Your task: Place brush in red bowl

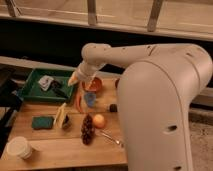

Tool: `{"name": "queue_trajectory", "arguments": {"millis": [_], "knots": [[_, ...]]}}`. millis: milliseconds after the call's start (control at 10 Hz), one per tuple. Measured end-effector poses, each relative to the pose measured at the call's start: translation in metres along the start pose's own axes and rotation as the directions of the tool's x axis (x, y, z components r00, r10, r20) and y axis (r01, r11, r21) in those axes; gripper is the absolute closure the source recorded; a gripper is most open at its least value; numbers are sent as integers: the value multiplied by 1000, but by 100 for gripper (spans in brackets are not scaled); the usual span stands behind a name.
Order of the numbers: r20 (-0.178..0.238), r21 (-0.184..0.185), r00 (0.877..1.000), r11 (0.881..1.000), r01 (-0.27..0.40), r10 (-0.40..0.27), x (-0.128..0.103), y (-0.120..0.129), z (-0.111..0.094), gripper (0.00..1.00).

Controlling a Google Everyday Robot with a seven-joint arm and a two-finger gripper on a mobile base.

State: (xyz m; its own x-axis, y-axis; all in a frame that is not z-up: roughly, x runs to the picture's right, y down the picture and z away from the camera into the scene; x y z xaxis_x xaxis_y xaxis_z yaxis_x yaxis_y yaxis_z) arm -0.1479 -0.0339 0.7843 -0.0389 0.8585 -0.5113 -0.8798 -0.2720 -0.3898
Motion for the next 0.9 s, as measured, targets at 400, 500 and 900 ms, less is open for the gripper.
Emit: {"name": "queue_trajectory", "arguments": {"millis": [400, 500, 900], "knots": [[61, -99, 993, 989, 110, -105, -27, 46, 35, 37], [64, -124, 987, 981, 152, -145, -33, 59, 45, 37], [60, -142, 981, 971, 192, -185, -40, 74, 55, 37]]}}
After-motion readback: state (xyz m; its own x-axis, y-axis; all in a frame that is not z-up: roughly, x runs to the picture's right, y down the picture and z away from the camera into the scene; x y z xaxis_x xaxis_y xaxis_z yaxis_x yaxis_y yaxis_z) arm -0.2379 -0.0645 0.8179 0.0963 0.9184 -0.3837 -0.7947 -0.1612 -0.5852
